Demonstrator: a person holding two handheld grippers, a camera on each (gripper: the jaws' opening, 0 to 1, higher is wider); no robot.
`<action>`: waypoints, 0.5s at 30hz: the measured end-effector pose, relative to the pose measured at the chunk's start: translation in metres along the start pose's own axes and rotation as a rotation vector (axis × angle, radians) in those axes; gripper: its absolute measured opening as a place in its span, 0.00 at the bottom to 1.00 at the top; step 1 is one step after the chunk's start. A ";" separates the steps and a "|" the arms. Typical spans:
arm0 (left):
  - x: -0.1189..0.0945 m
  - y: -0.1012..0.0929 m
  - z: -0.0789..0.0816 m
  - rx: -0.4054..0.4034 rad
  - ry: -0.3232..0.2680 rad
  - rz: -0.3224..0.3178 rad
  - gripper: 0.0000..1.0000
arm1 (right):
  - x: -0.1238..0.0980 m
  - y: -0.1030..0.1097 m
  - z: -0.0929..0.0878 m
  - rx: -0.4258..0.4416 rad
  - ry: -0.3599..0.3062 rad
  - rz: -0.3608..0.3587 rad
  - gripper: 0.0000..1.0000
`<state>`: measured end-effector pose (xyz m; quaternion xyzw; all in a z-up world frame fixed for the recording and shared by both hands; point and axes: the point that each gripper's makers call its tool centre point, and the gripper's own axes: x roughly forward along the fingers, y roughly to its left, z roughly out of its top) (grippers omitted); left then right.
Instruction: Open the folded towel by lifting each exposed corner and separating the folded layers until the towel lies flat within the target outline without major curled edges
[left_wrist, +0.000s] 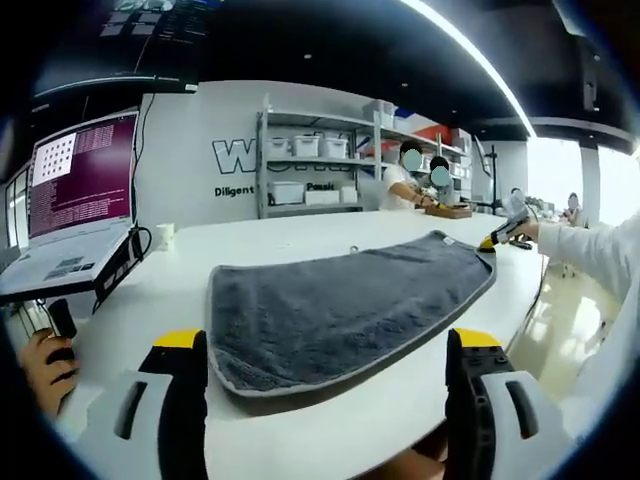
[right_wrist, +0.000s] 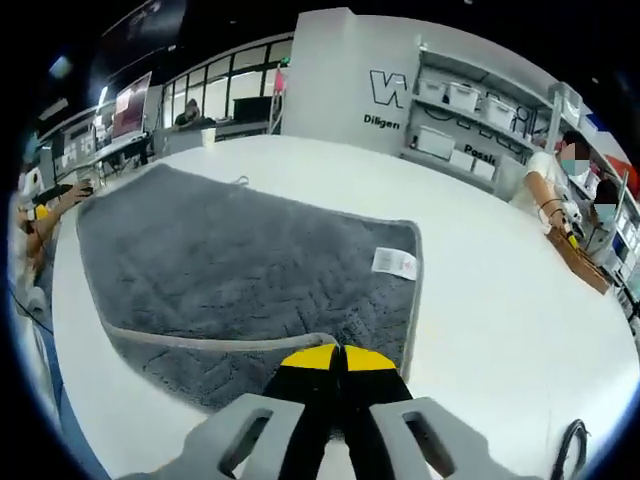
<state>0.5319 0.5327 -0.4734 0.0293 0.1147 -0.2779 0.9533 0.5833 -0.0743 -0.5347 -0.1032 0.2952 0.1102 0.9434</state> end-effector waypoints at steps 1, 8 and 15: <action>0.000 0.000 0.000 -0.001 -0.001 0.000 0.97 | -0.001 0.000 0.000 -0.001 0.000 0.000 0.00; 0.001 -0.003 -0.001 -0.006 -0.003 -0.011 0.96 | -0.025 0.015 -0.006 -0.021 -0.015 0.068 0.00; -0.001 0.000 -0.002 -0.009 -0.008 0.002 0.96 | -0.056 0.019 -0.022 -0.080 -0.046 0.093 0.00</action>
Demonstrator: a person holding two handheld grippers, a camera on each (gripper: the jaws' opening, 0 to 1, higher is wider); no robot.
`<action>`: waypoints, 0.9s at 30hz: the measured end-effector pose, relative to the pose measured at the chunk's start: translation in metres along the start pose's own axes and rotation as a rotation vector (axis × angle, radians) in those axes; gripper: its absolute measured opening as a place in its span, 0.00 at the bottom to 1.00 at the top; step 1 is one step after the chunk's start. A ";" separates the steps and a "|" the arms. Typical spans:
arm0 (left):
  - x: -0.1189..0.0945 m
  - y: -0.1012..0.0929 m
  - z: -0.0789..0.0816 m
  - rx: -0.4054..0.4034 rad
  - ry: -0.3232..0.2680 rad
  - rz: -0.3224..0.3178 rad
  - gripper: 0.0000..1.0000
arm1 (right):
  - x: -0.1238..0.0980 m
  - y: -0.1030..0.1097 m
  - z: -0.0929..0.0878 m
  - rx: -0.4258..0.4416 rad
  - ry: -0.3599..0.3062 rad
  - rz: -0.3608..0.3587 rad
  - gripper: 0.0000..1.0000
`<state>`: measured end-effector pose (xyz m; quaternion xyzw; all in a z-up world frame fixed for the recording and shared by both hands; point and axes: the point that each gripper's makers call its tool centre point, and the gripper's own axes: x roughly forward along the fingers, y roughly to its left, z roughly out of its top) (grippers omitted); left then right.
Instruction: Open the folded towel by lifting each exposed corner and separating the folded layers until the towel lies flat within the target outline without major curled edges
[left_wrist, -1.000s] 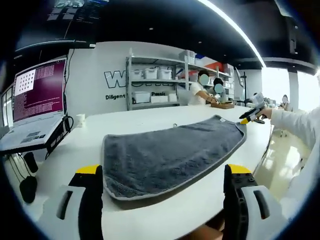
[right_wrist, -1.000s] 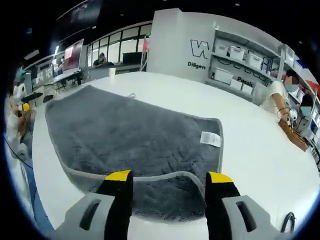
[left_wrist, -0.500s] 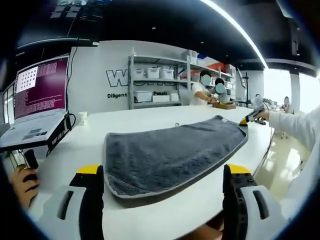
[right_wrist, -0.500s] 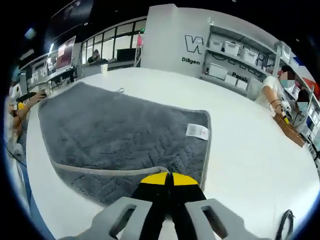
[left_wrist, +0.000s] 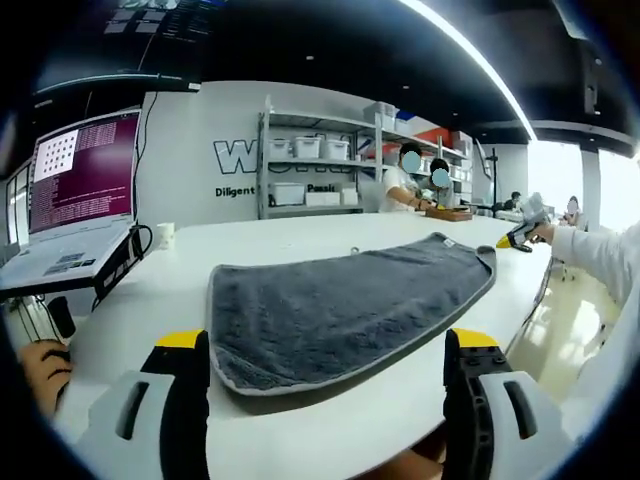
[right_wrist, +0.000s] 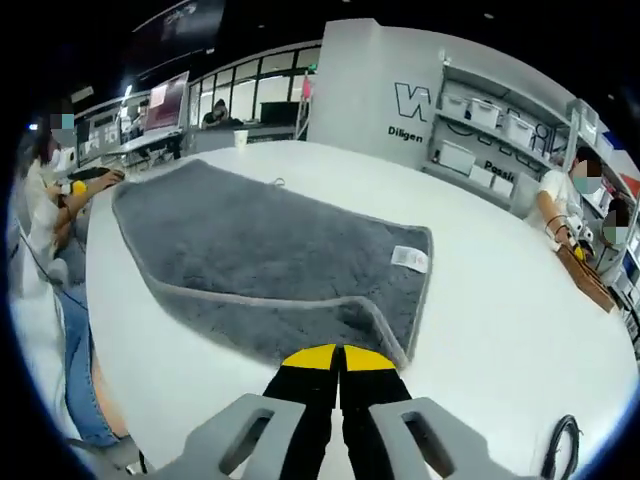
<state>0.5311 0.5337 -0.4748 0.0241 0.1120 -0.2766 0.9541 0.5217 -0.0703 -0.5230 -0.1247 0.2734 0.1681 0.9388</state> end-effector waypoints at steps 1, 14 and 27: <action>0.000 0.000 0.000 -0.001 -0.001 -0.001 0.96 | -0.001 0.000 -0.001 -0.002 -0.004 0.003 0.00; 0.002 -0.005 -0.001 0.002 0.004 -0.013 0.95 | 0.016 -0.021 0.016 -0.012 -0.037 -0.029 0.00; -0.002 0.004 0.003 0.004 0.004 0.017 0.95 | 0.076 -0.024 0.019 -0.073 0.102 0.032 0.10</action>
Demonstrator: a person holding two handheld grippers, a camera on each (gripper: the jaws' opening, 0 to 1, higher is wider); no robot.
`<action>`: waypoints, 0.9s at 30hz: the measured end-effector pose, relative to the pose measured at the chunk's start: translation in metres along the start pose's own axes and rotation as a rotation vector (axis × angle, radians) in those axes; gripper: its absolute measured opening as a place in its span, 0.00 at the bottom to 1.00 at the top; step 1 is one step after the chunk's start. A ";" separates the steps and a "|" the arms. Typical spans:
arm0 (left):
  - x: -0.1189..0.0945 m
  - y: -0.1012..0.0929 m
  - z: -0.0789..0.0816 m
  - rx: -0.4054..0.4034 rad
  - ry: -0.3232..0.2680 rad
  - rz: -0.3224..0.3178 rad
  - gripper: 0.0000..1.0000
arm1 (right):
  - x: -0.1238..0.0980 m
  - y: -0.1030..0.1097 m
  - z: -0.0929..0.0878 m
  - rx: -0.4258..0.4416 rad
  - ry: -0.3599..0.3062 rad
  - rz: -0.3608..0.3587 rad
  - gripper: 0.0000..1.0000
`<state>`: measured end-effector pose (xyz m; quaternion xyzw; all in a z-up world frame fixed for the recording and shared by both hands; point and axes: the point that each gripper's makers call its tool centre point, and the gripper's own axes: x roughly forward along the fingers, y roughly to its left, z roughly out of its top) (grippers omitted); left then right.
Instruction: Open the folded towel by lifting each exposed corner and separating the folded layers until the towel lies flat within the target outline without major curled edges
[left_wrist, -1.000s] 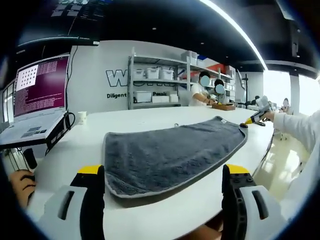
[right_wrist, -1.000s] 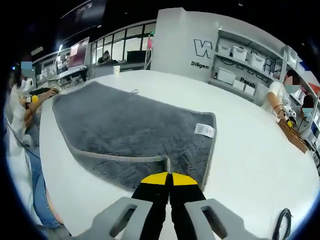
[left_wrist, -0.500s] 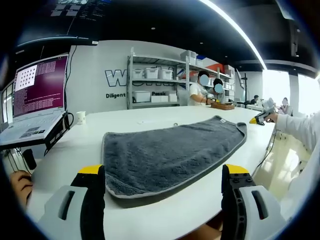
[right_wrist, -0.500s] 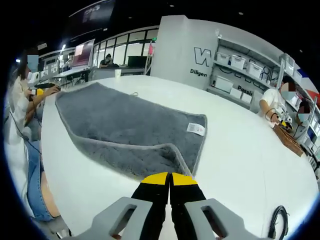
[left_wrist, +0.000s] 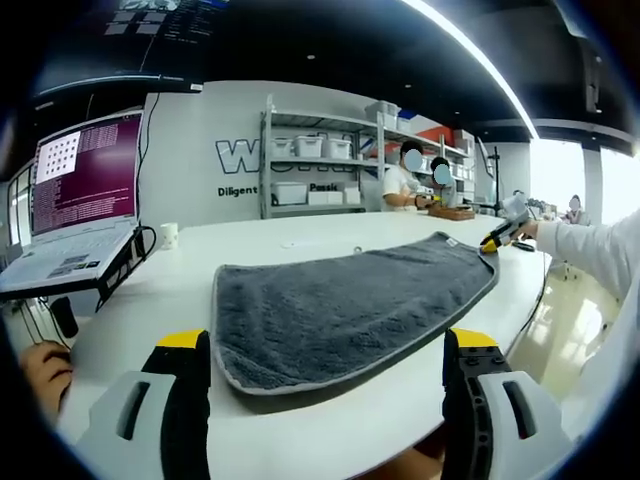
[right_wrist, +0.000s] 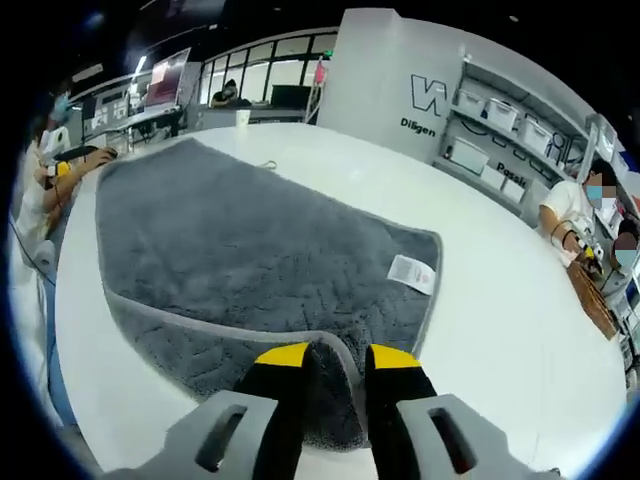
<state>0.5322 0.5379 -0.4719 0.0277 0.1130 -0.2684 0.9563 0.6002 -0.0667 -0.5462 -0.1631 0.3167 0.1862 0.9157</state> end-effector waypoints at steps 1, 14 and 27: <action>0.000 0.001 0.000 0.000 -0.001 0.002 0.95 | 0.001 0.001 0.000 0.005 0.007 0.010 0.06; 0.004 0.001 -0.002 -0.008 0.005 -0.001 0.95 | -0.036 0.015 -0.005 -0.051 -0.012 0.070 0.00; 0.002 -0.007 -0.002 -0.004 0.002 -0.020 0.94 | -0.080 0.030 -0.054 -0.101 -0.060 0.109 0.00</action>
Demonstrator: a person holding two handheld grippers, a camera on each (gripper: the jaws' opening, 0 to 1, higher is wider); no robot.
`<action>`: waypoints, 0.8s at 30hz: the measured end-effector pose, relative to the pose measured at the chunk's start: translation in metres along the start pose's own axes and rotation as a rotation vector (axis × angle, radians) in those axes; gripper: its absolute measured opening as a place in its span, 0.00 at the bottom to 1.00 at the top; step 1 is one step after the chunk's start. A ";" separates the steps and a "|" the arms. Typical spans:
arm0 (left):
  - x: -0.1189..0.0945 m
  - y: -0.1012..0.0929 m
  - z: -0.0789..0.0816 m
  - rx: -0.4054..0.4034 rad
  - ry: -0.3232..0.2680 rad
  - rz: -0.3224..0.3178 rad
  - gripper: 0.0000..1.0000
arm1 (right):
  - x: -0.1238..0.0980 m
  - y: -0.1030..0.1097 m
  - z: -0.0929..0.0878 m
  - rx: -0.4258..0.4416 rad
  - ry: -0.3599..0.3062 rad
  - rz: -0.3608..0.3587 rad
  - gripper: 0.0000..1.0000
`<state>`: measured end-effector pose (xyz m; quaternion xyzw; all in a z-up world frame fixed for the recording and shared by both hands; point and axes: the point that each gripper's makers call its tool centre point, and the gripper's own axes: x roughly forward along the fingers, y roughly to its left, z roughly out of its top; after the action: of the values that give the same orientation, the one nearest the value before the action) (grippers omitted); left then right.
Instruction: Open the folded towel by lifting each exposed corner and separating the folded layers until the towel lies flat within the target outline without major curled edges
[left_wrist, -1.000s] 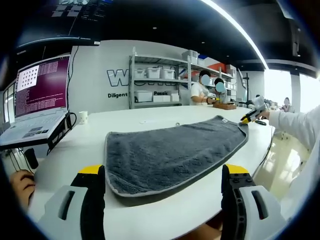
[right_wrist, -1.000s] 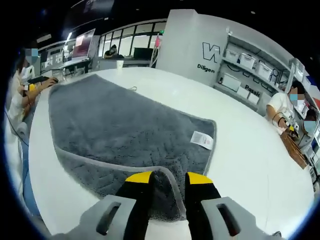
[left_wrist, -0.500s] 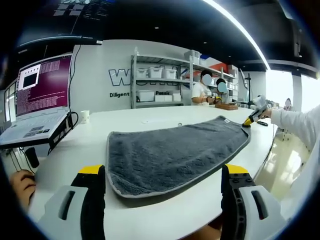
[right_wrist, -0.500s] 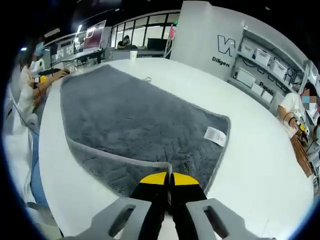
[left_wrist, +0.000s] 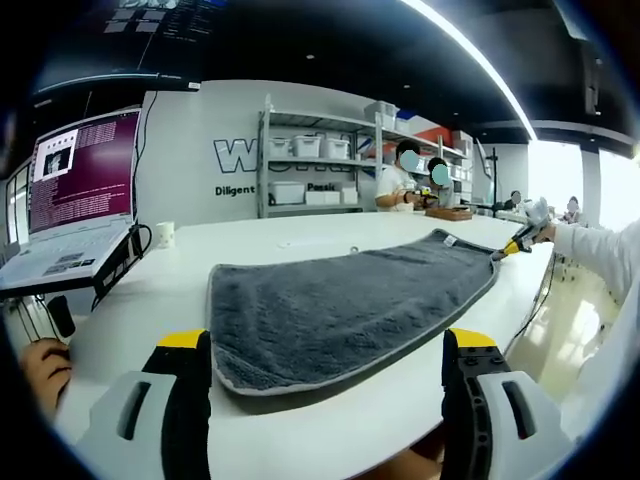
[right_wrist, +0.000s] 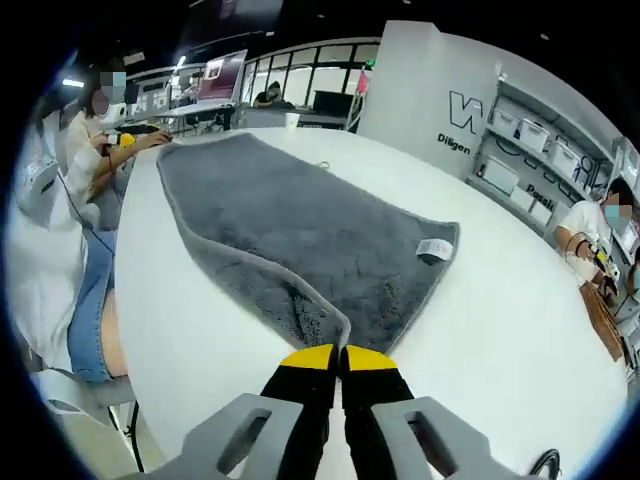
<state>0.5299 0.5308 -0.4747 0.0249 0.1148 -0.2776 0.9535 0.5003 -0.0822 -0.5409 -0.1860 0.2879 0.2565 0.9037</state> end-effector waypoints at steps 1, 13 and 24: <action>0.000 -0.001 0.000 0.001 0.000 -0.002 0.94 | -0.001 0.000 -0.006 -0.001 0.012 -0.009 0.00; -0.003 -0.002 0.002 0.005 0.000 0.003 0.94 | -0.008 -0.015 -0.032 0.127 -0.014 -0.073 0.00; -0.003 -0.002 0.001 0.004 0.003 0.001 0.94 | -0.048 -0.008 -0.001 0.269 -0.251 -0.125 0.02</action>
<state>0.5267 0.5306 -0.4734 0.0275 0.1155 -0.2775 0.9534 0.4713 -0.1062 -0.5105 -0.0476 0.1927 0.1801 0.9634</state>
